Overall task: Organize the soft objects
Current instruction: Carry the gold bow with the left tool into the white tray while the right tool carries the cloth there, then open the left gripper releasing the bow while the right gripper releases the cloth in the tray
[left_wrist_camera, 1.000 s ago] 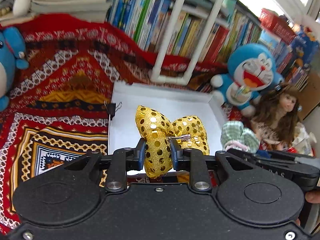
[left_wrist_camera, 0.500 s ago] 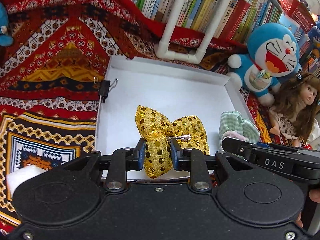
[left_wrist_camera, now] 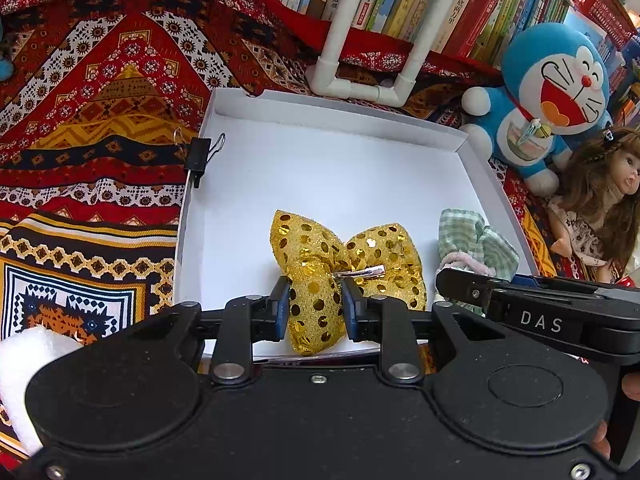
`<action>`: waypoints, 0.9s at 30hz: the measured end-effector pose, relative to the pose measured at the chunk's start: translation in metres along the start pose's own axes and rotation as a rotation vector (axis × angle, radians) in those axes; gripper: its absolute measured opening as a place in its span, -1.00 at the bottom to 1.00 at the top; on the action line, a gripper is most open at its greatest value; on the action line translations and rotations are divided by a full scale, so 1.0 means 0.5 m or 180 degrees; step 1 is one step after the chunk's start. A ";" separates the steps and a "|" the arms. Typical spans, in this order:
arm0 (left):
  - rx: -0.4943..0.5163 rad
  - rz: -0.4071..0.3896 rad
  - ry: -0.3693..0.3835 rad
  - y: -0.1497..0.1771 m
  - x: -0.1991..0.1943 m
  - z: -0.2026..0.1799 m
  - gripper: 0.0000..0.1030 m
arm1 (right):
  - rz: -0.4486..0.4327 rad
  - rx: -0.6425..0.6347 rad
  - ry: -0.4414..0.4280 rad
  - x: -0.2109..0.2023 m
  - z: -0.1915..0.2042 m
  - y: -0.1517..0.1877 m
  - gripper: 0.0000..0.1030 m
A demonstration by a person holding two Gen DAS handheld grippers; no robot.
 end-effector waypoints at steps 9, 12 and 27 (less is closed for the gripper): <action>0.0140 -0.0116 -0.0069 -0.002 -0.016 -0.008 -0.25 | -0.0030 -0.0042 -0.0005 0.000 0.006 0.002 0.36; 0.0230 -0.0195 -0.0051 0.000 -0.037 -0.015 -0.13 | -0.0079 -0.0043 -0.0026 -0.015 0.005 0.002 0.41; 0.0491 -0.0757 -0.0234 0.102 -0.199 0.004 0.33 | -0.0760 -0.0544 -0.0195 -0.200 0.041 0.076 0.65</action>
Point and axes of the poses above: each gripper's, at about its wrist camera, not at the fingertips, and x roughly the way its jaws point, z to its left, y to its underside, the point moved 10 cm from there along x, roughly the way its jaws point, and after that the axes turned 10 degrees about z, right-handed, at the moved point
